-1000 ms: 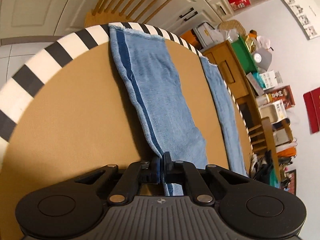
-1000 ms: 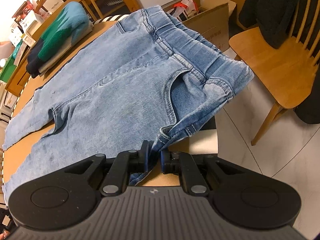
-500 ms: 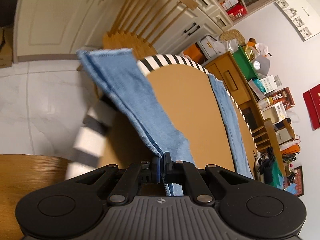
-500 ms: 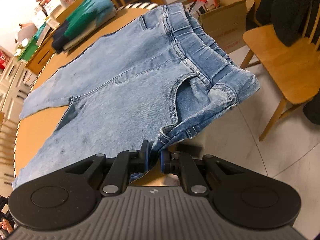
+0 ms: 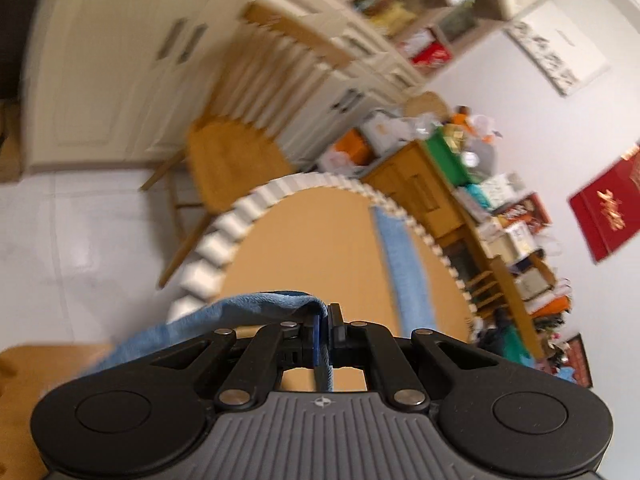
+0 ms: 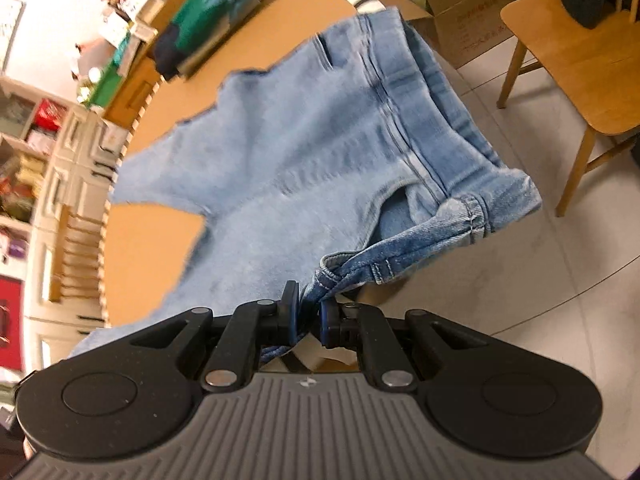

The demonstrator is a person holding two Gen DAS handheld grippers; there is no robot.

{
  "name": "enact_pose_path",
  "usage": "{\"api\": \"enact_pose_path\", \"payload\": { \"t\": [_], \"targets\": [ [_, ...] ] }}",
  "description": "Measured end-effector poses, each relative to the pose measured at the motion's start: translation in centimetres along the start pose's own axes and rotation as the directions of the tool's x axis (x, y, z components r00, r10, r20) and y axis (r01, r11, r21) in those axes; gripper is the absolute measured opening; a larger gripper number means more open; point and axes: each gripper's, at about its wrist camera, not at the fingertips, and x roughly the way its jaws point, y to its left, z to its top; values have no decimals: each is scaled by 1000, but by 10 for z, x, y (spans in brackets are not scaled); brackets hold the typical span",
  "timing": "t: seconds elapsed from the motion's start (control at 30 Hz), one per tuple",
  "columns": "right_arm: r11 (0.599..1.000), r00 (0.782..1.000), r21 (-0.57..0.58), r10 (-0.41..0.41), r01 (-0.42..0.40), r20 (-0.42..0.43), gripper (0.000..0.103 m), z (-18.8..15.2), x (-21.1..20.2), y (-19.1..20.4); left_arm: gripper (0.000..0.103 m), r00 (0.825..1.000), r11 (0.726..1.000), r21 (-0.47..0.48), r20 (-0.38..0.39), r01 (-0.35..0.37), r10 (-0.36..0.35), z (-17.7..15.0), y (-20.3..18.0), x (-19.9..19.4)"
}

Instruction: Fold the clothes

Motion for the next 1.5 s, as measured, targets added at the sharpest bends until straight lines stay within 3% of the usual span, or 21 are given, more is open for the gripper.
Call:
{"api": "enact_pose_path", "payload": {
  "t": [0.17, 0.27, 0.43, 0.6, 0.8, 1.03, 1.17, 1.23, 1.27, 1.33, 1.43, 1.5],
  "targets": [
    [1000, 999, -7, 6, -7, -46, 10, 39, 7, 20, 4, 998, 984, 170, 10, 59, -61, 22, -115, 60],
    [999, 998, -36, -21, 19, -53, 10, 67, 16, 37, 4, 998, 968, 246, 2, 55, -57, 25, -175, 111],
    [994, 992, 14, -105, 106, -72, 11, 126, 48, 45, 4, 998, 930, 367, -33, -34, 49, 18, -251, 211],
    [971, 974, 115, -194, 208, -117, 11, 170, 94, 31, 5, 977, 886, 440, -74, -148, 200, -3, -294, 306],
    [949, 957, 163, -245, 269, -153, 11, 191, 125, 18, 6, 941, 817, 520, -72, -248, 331, -29, -325, 378],
    [912, 977, 356, -167, 203, -129, 14, 198, 135, -11, 15, 870, 716, 614, -97, -331, 484, -48, -338, 451],
    [868, 993, 482, -85, 117, -88, 31, 197, 131, -29, 19, 847, 713, 608, -122, -348, 518, -51, -328, 474],
    [887, 993, 448, -109, 113, -33, 27, 200, 121, -25, 20, 843, 708, 610, -119, -355, 525, -51, -323, 480],
    [901, 989, 412, -145, 137, -14, 17, 202, 118, -22, 20, 843, 706, 613, -118, -354, 525, -51, -321, 480],
    [909, 985, 383, -173, 167, -21, 11, 204, 119, -20, 21, 843, 702, 619, -117, -352, 526, -50, -318, 480],
    [894, 984, 413, -165, 176, -63, 11, 200, 127, -25, 23, 847, 704, 626, -127, -335, 516, -49, -314, 480],
    [906, 986, 394, -165, 158, -18, 19, 201, 116, -20, 23, 851, 711, 624, -135, -324, 507, -47, -312, 479]
  ]
}}
